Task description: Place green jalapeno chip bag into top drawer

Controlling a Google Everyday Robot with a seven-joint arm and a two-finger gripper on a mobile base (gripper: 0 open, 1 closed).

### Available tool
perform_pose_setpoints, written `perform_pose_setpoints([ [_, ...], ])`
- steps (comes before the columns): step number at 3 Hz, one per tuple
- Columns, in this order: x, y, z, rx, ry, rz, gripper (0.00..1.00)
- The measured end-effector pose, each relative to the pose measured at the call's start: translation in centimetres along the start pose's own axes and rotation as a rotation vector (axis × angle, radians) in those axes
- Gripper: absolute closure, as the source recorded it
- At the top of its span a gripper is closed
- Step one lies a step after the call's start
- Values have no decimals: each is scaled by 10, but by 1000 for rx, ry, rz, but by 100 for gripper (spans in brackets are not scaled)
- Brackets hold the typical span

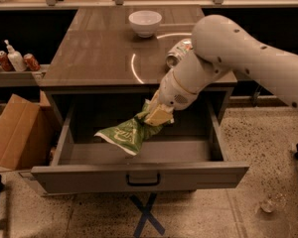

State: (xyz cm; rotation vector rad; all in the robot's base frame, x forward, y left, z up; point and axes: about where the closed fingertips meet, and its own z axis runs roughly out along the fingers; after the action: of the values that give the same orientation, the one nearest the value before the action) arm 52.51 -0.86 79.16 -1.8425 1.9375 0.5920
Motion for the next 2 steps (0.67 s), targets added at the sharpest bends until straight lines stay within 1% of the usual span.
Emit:
perform_pose_setpoints([
  [1, 42, -4, 3, 44, -74, 91, 81],
  [2, 75, -10, -5, 100, -129, 173, 50],
])
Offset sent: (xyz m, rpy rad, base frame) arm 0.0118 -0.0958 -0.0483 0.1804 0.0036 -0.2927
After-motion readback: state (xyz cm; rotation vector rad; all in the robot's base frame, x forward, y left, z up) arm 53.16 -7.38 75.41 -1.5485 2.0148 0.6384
